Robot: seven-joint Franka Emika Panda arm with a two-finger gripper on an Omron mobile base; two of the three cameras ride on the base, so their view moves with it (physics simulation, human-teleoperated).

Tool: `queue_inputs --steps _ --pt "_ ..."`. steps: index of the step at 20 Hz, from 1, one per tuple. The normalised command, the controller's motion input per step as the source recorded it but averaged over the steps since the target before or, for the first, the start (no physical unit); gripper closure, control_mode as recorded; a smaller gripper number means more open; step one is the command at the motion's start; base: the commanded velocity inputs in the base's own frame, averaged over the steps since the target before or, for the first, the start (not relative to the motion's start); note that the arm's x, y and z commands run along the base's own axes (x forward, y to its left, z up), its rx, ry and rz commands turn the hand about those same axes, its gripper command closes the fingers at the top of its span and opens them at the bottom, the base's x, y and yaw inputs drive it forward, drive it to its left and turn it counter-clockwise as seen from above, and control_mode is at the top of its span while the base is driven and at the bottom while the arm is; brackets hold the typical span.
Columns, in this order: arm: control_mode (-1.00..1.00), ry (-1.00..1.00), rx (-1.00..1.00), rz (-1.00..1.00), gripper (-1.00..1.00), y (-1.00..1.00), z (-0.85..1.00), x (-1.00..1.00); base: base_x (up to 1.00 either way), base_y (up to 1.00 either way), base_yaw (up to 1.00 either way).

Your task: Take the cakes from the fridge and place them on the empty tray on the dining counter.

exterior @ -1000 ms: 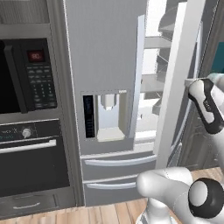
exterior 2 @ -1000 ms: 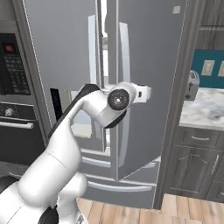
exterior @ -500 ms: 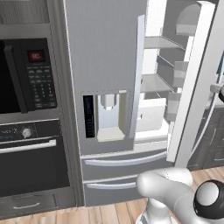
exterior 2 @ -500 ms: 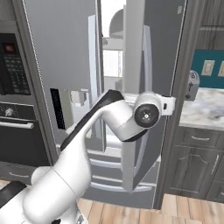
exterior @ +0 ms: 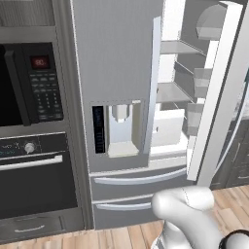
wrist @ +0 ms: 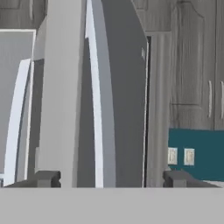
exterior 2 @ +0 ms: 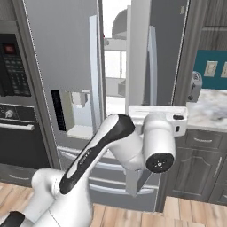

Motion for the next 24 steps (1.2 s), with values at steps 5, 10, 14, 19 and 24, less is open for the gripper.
queue_inputs --steps 5,10,14,19,24 --pt "-1.0 -0.21 -0.09 -0.03 -1.0 0.41 0.16 -0.74 0.0 0.0 0.0" --pt "-1.0 -0.21 -0.17 -0.13 -1.0 0.97 0.28 -0.29 0.0 0.0 0.0" --pt "-1.0 -0.18 -0.2 -0.18 -1.0 1.0 0.06 -0.09 0.0 0.0 0.0" --pt "-1.0 -0.04 -0.21 -0.14 -1.0 1.0 0.0 0.16 0.0 0.0 0.0" --pt "-1.0 0.0 -0.24 -0.06 -1.0 1.0 -0.2 0.48 0.0 0.0 0.0"
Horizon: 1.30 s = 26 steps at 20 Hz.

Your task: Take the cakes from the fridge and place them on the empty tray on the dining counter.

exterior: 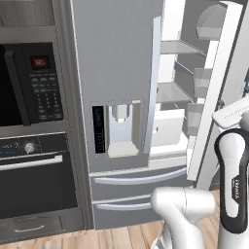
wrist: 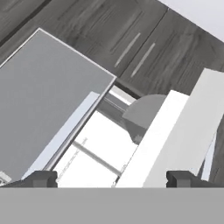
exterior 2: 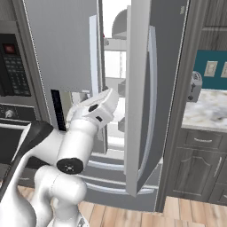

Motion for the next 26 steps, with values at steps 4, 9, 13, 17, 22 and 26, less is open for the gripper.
queue_inputs --steps 4,9,13,17,22,26 --pt "-1.0 0.1 -0.16 -0.01 -1.0 0.99 -0.38 0.69 0.0 0.0 0.0" --pt "-1.0 0.13 -0.15 -0.03 -1.0 0.81 -0.35 0.68 0.0 0.0 0.0" --pt "-1.0 0.16 -0.14 -0.12 -1.0 0.32 -0.15 0.52 0.0 0.0 0.0" --pt "-1.0 0.14 -0.09 -0.27 -1.0 0.0 0.0 0.13 0.0 0.0 0.0" --pt "-1.0 0.27 -0.03 -0.35 -1.0 -0.01 -0.01 0.0 0.0 0.0 0.0" --pt "-1.0 0.29 0.0 -0.33 -1.0 0.0 0.0 0.0 0.0 0.0 0.0"
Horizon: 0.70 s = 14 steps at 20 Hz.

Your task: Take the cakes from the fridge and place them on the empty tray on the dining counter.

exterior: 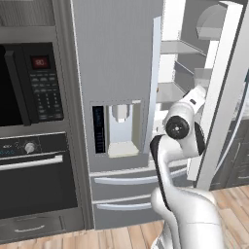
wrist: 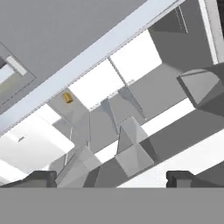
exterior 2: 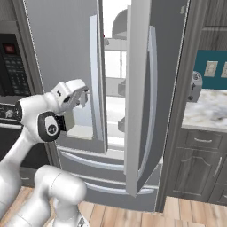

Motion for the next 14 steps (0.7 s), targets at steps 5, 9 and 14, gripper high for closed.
queue_inputs --steps 5,9,14 --pt "-1.0 0.17 0.0 -0.23 -1.0 -0.07 0.0 0.06 0.0 0.0 0.0" --pt "-1.0 0.04 -0.05 -0.1 -1.0 -0.19 -0.12 0.19 0.0 0.0 0.0" --pt "-1.0 0.12 -0.05 -0.02 -1.0 -0.43 -0.18 0.41 0.0 0.0 0.0"
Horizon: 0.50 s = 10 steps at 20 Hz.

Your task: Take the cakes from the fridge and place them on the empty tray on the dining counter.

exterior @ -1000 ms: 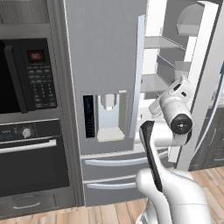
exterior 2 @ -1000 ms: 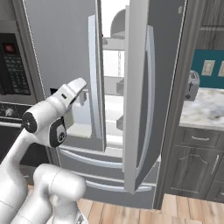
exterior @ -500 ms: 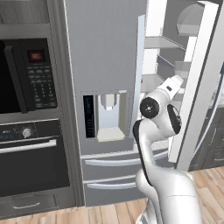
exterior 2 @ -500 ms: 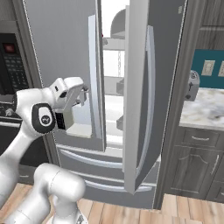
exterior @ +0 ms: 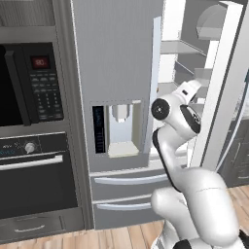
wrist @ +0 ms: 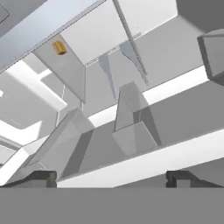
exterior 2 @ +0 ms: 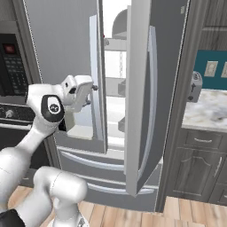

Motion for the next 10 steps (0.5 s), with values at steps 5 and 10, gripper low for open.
queue_inputs --steps 5,10 --pt "-1.0 0.19 -0.01 0.0 -1.0 -0.3 -0.05 0.54 0.0 0.0 0.0" --pt "-1.0 0.25 0.0 0.0 -1.0 -0.11 -0.02 0.7 0.0 0.0 0.0"
